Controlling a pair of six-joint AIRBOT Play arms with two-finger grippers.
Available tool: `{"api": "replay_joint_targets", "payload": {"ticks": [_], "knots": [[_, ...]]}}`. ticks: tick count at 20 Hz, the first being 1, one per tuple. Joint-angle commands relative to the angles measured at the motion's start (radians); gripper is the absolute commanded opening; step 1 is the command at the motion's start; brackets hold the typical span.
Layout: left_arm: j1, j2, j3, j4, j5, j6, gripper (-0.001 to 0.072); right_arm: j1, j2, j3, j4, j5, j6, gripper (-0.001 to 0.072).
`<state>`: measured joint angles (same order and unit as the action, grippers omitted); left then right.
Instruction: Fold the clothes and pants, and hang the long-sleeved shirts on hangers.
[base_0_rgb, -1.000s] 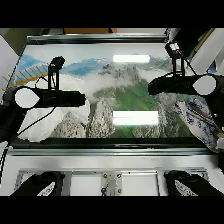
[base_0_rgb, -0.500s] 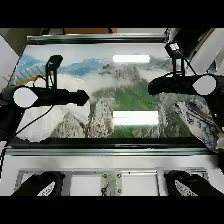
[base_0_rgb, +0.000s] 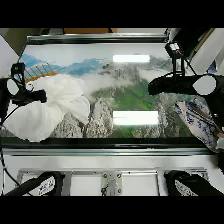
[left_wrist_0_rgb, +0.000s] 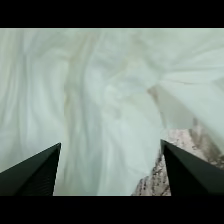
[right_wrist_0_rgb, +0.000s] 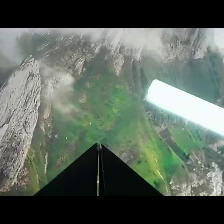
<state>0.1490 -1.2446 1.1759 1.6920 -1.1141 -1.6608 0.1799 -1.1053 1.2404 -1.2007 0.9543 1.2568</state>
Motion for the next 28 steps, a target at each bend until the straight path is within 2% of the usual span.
{"api": "replay_joint_targets", "payload": {"ticks": [1, 4, 5, 6, 7, 11, 14, 17, 19, 21, 22, 24, 27, 28], "knots": [[0.088, -0.139, -0.090, 0.035, 0.081, -0.023, 0.0688, 0.000, -0.001, 0.000, 0.000, 0.000, 0.000, 0.0013], [0.084, -0.212, -0.148, 0.036, 0.120, -0.041, 0.0683, 0.000, -0.001, 0.000, 0.000, 0.000, 0.000, 0.0014], [0.081, -0.221, -0.147, 0.035, 0.113, -0.058, 0.0490, 0.000, -0.001, 0.000, 0.000, 0.000, 0.000, 0.0013], [0.076, -0.216, -0.147, 0.035, 0.112, -0.058, 0.0230, 0.000, -0.001, 0.000, 0.000, 0.000, 0.000, 0.0014], [0.065, -0.196, -0.146, 0.034, 0.112, -0.057, 0.0009, 0.000, -0.001, 0.000, 0.000, 0.000, 0.000, 0.0013], [-0.087, -0.038, -0.040, 0.016, 0.058, -0.055, 0.0014, 0.000, -0.003, 0.000, 0.005, -0.018, 0.000, 0.0014], [-0.305, 0.092, 0.087, -0.080, 0.046, -0.037, 0.0015, 0.000, -0.011, 0.000, 0.035, -0.026, 0.001, 0.0014], [-0.552, 0.171, 0.206, -0.096, 0.125, -0.038, 0.0014, 0.000, -0.015, 0.000, 0.114, -0.008, 0.023, 0.0015], [-0.692, 0.194, 0.290, -0.096, 0.187, -0.038, 0.0015, -0.011, -0.006, 0.013, 0.062, -0.012, -0.007, 0.0016], [-0.792, 0.189, 0.380, -0.096, 0.225, -0.038, 0.0015, -0.043, 0.019, 0.052, -0.079, -0.004, 0.021, 0.0016], [-0.830, 0.175, 0.434, -0.096, 0.232, -0.038, 0.0015, -0.072, 0.043, 0.077, -0.144, -0.006, 0.040, 0.0016], [-0.870, 0.142, 0.523, -0.096, 0.229, -0.037, 0.0015, -0.136, 0.098, 0.105, -0.177, -0.028, 0.042, 0.0016], [-0.839, 0.093, 0.597, -0.089, 0.161, -0.043, 0.0015, -0.212, 0.184, 0.105, -0.175, -0.102, 0.042, 0.0015], [-0.810, 0.088, 0.582, -0.088, 0.124, -0.070, 0.0014, -0.220, 0.205, 0.105, -0.172, -0.115, 0.042, 0.0015]]}}
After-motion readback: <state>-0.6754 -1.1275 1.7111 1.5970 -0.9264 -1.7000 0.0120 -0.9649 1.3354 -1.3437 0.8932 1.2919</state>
